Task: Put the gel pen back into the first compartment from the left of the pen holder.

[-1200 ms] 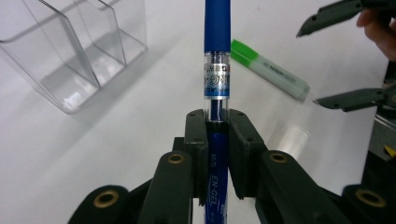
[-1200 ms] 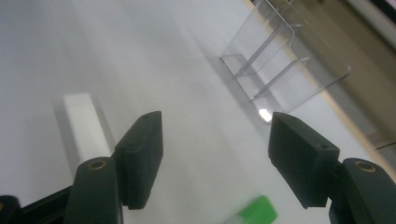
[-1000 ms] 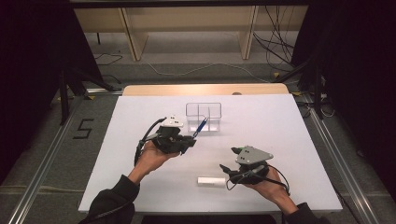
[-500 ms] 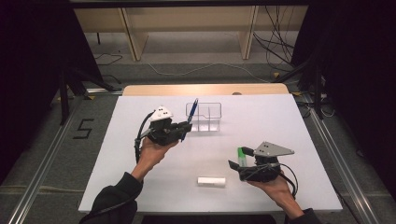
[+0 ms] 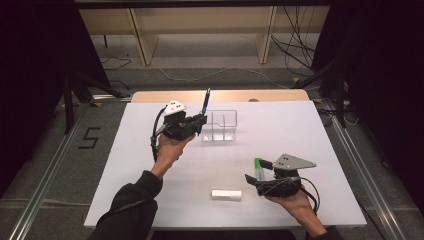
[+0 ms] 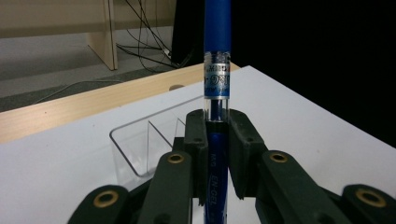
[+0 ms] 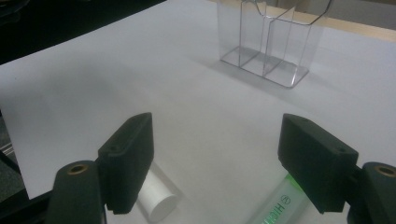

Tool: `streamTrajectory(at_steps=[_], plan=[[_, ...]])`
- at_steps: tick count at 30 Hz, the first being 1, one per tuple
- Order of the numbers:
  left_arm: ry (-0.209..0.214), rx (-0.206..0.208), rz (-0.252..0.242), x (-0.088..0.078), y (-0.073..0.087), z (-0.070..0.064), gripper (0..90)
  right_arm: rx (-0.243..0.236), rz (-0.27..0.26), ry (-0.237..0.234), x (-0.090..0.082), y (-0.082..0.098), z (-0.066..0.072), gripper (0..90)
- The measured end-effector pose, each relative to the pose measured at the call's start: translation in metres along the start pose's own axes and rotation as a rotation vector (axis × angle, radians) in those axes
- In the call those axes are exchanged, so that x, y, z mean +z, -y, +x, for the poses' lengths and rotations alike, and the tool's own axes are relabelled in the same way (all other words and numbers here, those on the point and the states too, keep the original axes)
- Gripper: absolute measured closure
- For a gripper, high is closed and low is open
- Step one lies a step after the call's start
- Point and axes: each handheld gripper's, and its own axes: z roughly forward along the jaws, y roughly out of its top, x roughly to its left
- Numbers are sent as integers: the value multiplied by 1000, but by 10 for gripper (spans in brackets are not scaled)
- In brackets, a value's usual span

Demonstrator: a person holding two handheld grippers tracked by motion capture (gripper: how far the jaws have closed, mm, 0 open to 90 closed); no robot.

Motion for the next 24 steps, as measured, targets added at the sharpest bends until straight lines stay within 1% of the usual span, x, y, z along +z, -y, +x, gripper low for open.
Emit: streamTrajectory(at_steps=[3,4,10,12,13,14,16,18,19,21,24], plan=[[-18,1,-7,10,-4,3,789,-4,-4,-2,-1,0,-1,278],[-20,-10,-13,13,-5,3,790,-2,-3,0,-1,0,-1,278],[-38,2,-8,27,-9,4,790,-8,-2,-1,0,1,-1,278],[-54,0,-18,31,-10,5,790,-16,1,-6,0,1,0,278],[-61,0,-21,33,-11,7,790,-15,-7,-10,1,1,0,278],[-65,-7,-19,35,-11,8,790,-14,0,-7,1,1,0,278],[-81,-6,-24,39,-11,11,790,-12,3,-7,1,1,1,278],[-94,-16,-24,44,-10,13,790,-23,1,-9,2,2,1,278],[-102,-15,-29,46,-10,15,790,-22,1,-12,2,2,1,278],[-113,-29,-43,49,-10,17,790,-19,4,-13,2,2,1,278],[-124,-29,-49,54,-10,19,789,-20,7,-11,2,2,1,278]])
